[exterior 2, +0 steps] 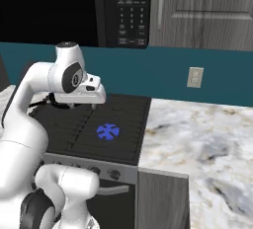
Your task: Turn off the front right burner of the stove.
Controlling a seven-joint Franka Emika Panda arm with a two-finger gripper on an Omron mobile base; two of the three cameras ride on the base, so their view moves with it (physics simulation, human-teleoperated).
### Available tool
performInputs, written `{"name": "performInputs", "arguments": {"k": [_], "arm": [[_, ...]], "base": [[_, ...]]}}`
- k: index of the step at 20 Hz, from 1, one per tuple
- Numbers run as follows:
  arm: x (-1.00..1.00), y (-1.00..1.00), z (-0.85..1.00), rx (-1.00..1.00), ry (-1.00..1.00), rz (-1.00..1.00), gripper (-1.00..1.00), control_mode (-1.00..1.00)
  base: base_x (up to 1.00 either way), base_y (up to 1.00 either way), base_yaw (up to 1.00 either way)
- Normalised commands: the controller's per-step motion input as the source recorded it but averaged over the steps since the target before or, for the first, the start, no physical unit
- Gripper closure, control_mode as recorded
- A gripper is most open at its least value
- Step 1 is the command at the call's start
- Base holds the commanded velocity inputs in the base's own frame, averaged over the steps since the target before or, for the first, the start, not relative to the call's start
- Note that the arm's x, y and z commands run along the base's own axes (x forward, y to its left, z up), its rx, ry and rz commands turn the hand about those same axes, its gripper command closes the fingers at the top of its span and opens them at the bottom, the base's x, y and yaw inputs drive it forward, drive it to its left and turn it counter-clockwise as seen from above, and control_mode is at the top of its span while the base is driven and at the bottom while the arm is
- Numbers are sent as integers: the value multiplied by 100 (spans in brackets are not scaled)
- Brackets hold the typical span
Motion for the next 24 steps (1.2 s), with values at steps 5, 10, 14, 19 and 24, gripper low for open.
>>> {"name": "performInputs", "arguments": {"k": [5, 10, 14, 19, 24], "arm": [[-90, -59, -60, 0, -3, 30, -100, -100], [-57, -60, -33, 0, -1, 59, -100, -100], [-16, -21, -17, 0, -3, 67, -100, -100], [0, -52, -29, 0, -12, 71, -100, -100], [3, -53, -43, 0, -14, 67, -100, -100]], "base": [[0, 0, 0], [0, 0, 0], [0, 0, 0], [0, 0, 0], [0, 0, 0]]}}
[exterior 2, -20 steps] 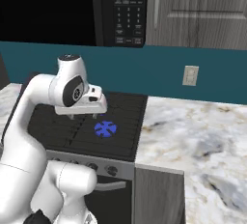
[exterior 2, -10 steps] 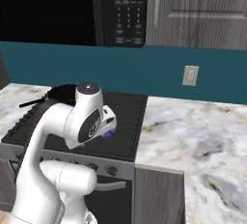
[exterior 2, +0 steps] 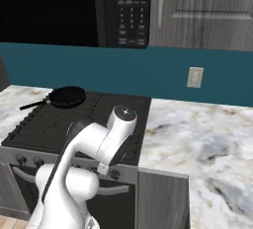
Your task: Turn off the front right burner of the stove.
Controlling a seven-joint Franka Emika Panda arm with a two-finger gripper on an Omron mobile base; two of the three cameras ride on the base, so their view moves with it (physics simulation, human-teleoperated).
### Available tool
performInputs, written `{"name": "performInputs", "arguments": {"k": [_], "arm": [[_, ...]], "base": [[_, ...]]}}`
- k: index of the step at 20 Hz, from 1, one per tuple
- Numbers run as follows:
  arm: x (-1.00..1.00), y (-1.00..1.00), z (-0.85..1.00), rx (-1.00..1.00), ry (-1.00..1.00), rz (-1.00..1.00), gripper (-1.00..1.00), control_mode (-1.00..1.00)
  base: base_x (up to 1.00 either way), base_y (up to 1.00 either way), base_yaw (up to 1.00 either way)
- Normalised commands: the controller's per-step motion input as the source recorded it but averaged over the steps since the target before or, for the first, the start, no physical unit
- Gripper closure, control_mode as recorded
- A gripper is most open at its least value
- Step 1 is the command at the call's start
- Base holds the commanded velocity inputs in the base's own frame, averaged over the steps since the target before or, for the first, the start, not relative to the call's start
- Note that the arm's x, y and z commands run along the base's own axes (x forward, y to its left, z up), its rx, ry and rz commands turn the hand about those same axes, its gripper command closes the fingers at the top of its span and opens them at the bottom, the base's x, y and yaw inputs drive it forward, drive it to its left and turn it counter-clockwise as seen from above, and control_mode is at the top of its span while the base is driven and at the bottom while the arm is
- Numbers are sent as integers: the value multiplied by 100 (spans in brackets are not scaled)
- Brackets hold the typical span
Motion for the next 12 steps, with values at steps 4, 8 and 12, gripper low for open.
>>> {"name": "performInputs", "arguments": {"k": [4, 8, 12], "arm": [[15, -42, -32, 0, -14, 57, -100, -100], [0, 6, -56, 0, -20, 31, -100, -100], [0, 17, -57, 0, -20, 6, -100, -100]], "base": [[0, 0, 0], [0, 0, 0], [0, 0, 0]]}}
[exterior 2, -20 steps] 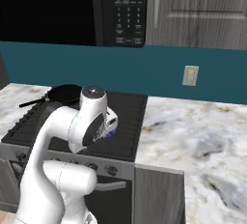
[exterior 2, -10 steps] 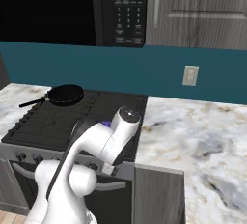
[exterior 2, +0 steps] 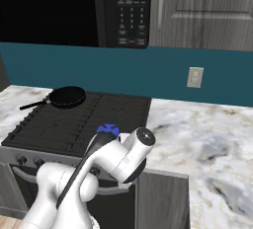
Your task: Turn off the front right burner of the stove.
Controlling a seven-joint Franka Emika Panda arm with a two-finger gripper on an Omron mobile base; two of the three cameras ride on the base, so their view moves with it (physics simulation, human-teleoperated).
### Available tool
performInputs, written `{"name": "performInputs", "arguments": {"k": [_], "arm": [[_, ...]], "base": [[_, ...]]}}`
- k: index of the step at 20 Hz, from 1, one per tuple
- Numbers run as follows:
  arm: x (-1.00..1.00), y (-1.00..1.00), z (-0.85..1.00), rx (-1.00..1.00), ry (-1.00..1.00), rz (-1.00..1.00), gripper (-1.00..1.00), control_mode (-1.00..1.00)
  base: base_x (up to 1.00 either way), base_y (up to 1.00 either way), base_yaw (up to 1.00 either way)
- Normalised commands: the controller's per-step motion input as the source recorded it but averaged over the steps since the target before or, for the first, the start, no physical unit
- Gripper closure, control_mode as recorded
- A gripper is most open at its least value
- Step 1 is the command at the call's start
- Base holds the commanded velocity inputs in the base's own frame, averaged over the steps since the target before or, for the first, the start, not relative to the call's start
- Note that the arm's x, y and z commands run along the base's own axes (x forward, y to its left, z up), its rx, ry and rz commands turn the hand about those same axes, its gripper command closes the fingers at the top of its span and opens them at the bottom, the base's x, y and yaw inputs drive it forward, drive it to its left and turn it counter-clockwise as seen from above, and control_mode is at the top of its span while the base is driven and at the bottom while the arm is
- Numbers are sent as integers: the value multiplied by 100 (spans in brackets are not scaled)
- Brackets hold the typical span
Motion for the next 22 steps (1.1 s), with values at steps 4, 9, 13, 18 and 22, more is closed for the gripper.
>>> {"name": "performInputs", "arguments": {"k": [4, 9, 13, 18, 22], "arm": [[2, 6, -44, 1, -14, -1, -100, -100], [29, 2, -41, 1, -8, -4, -100, -100], [36, -9, -43, 2, -6, 0, -100, -100], [11, -2, -31, 5, -7, 6, -100, -100], [0, 0, -16, 7, -7, 11, -100, -100]], "base": [[0, 0, 0], [0, 0, 0], [0, 0, 0], [0, 0, 0], [0, 0, 0]]}}
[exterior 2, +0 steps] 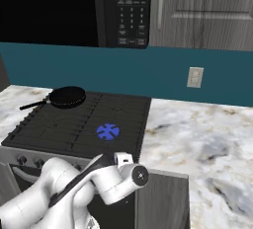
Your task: Turn off the front right burner of the stove.
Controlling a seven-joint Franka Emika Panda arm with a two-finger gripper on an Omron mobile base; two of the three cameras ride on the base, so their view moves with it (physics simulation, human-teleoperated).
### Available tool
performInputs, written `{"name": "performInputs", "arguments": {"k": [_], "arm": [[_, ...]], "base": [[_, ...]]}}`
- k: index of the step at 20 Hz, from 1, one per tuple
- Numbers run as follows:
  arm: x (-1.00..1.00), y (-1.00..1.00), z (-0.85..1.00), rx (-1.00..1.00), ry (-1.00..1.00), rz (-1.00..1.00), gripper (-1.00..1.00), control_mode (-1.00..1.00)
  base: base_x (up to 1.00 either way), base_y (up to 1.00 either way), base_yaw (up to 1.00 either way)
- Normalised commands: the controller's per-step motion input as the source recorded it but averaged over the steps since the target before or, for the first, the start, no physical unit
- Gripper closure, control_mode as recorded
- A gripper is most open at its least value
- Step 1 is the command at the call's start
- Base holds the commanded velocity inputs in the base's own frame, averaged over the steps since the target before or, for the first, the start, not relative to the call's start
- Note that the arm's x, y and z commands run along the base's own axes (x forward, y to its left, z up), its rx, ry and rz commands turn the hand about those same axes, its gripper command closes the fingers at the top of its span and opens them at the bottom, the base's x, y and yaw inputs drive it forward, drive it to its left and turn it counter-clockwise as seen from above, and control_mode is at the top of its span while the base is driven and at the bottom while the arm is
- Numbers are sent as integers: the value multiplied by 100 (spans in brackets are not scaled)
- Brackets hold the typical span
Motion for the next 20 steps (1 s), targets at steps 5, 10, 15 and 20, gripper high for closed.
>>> {"name": "performInputs", "arguments": {"k": [5, 10, 15, 20], "arm": [[0, 0, -16, 12, -4, 12, -100, -100], [35, 0, -18, 10, -5, 10, -100, -100], [30, 0, -21, 8, -8, 8, -100, -100], [20, 0, -25, 6, -6, 8, -100, -100]], "base": [[0, 0, 0], [0, 0, 0], [0, 0, 0], [0, 0, 0]]}}
